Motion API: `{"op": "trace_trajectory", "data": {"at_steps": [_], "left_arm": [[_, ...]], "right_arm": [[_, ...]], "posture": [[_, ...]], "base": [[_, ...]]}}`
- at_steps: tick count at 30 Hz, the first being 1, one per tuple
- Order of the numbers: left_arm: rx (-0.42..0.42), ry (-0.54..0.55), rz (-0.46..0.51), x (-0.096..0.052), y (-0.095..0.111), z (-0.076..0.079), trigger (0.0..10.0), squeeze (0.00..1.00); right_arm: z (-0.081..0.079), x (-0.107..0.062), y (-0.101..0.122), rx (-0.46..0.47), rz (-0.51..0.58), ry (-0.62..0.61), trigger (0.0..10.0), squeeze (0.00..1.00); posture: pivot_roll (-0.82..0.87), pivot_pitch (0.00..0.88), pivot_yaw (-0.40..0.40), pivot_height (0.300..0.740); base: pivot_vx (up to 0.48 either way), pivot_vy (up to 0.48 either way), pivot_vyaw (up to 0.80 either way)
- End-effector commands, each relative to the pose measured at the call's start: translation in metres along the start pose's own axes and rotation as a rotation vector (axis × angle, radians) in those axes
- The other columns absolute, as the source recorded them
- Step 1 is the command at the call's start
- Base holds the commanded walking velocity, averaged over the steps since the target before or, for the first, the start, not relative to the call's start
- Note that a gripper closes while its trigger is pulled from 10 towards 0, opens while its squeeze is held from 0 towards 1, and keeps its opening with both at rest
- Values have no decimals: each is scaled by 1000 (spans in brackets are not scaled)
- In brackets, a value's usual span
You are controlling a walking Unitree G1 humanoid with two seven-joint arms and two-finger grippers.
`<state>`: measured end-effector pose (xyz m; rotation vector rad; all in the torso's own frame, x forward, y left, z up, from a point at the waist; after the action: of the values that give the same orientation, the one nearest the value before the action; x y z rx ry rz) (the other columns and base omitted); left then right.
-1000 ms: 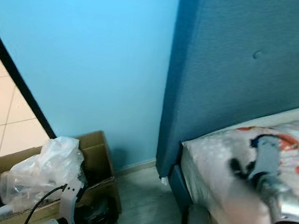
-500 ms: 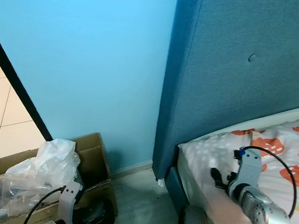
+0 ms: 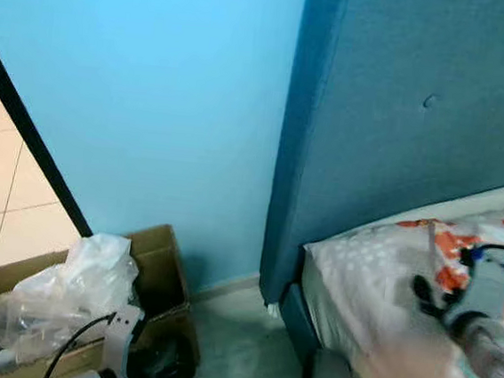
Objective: Clean up the room
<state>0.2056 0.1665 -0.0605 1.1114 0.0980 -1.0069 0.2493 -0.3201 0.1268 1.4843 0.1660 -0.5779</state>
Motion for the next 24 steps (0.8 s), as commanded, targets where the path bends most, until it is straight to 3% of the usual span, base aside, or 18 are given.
{"op": "trace_trajectory", "data": {"at_steps": [1, 5, 7, 10, 12, 15, 16, 20, 23, 24], "left_arm": [[-55, -23, -97, 1, -29, 11, 10000, 0], [-60, -27, -104, 2, -31, 13, 10000, 0], [-60, -27, -104, 2, -31, 13, 10000, 0], [-61, -34, -99, 6, -29, 15, 10000, 0], [-60, -41, -95, 10, -26, 17, 10000, 0], [-59, -43, -96, 10, -26, 18, 10000, 0], [-57, -46, -98, 11, -25, 18, 10000, 0], [-54, -49, -100, 12, -24, 19, 10000, 0], [-54, -47, -98, 12, -24, 19, 10000, 0], [-55, -45, -96, 12, -23, 18, 10000, 0]], "right_arm": [[-8, -5, -1, -26, -30, 56, 10000, 0], [-23, -50, -7, -163, -130, 319, 10000, 0], [-23, -50, -7, -163, -130, 319, 10000, 0], [-23, -69, -21, -209, -216, 363, 10000, 0], [-15, -77, -32, -221, -265, 299, 10000, 0], [-12, -75, -33, -219, -249, 250, 10000, 0], [-10, -72, -35, -169, -234, 205, 10000, 0], [-5, -62, -49, -121, -237, 75, 10000, 0], [-1, -56, -54, -127, -206, -4, 10000, 0], [-3, -49, -50, -82, -110, -43, 10000, 0]], "posture": [[15, 146, 24, 561], [-8, 142, 21, 561], [-8, 142, 21, 561], [-35, 136, 16, 561], [-46, 135, 21, 561], [-51, 134, 23, 561], [-52, 134, 26, 561], [-47, 130, 27, 561], [-45, 129, 27, 561], [-42, 128, 26, 561]], "base": [[0, 0, 0], [0, 0, 0], [0, 0, 0], [0, 0, 0], [0, 0, 0], [0, 0, 0], [0, 0, 0], [0, 0, 0], [0, 0, 0], [0, 0, 0]]}}
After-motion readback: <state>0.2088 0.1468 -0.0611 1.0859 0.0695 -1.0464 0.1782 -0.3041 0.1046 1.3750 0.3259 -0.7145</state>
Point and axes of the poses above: a point about 5 cm out from each wrist's last joint towards the gripper, its own x axis pointing out of the wrist towards the gripper, its own y axis along the axis of the wrist's last joint, z = x × y, the point moved 1 cm from there along x, pointing out of the wrist towards the gripper, and after that the axes turned 1 degree about x, right-handed, at the moved point
